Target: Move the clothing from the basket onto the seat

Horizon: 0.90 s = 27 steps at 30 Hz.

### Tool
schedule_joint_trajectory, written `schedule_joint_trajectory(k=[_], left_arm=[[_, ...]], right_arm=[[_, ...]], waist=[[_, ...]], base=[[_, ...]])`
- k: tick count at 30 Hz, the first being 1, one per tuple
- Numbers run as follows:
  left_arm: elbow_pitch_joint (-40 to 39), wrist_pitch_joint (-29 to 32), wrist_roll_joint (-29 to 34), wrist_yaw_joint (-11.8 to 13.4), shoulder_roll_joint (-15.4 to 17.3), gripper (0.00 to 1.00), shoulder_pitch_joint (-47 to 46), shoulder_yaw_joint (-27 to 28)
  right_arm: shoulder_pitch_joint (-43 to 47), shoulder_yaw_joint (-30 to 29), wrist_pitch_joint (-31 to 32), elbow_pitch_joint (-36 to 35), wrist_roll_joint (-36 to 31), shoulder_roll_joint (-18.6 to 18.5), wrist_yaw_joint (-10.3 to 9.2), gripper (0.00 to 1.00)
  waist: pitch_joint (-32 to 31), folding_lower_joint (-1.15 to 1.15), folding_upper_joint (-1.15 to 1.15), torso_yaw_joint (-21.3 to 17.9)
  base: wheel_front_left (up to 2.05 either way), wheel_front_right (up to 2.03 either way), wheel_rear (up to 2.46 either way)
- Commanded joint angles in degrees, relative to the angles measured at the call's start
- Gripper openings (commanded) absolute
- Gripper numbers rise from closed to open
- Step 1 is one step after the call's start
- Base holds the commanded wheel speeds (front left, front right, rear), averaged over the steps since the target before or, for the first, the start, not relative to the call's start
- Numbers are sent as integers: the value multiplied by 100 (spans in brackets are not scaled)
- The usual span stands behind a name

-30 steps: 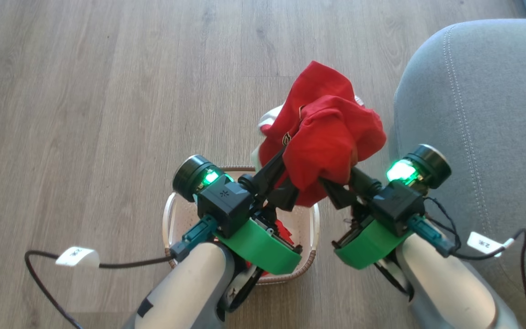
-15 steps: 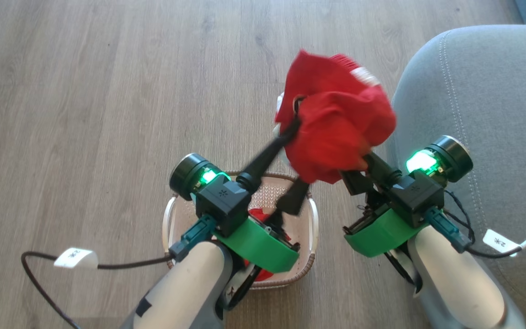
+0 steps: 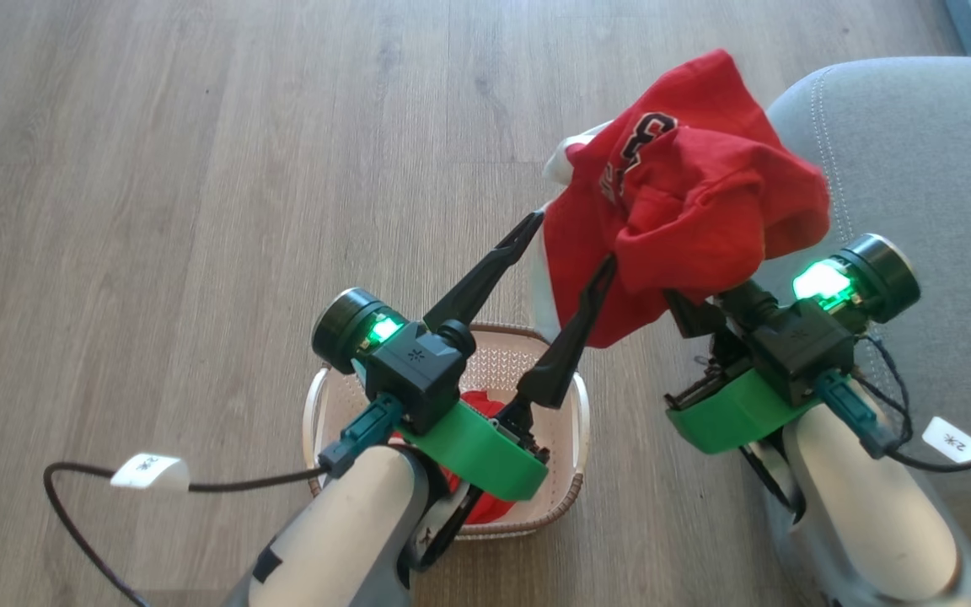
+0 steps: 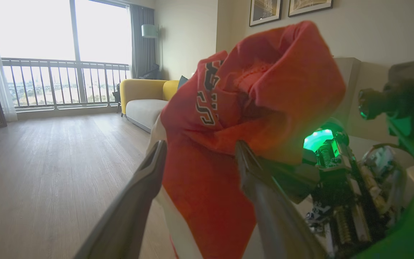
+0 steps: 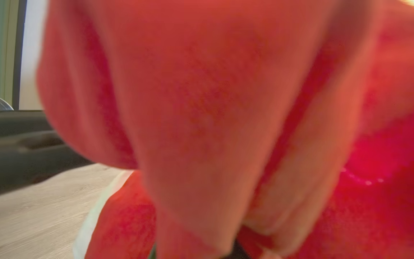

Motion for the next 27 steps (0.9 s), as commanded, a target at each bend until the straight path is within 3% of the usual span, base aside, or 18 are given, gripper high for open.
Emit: schedule_joint_trajectory(k=[1, 14, 27], left_arm=[[-139, -29, 46, 25, 40, 100, -114, 195], [168, -29, 268, 5, 40, 100, 60, 357], [812, -29, 854, -329, 40, 100, 421, 373]], right_arm=[[-27, 18, 4, -214, -52, -35, 40, 0], [-139, -310, 4, -303, -140, -393, 40, 0], [88, -721, 4, -409, -130, -530, 40, 0]], waist=[[-9, 0, 0, 4], [-4, 0, 0, -9], [-92, 0, 0, -102]], base=[[0, 0, 0], [0, 0, 0], [0, 0, 0]])
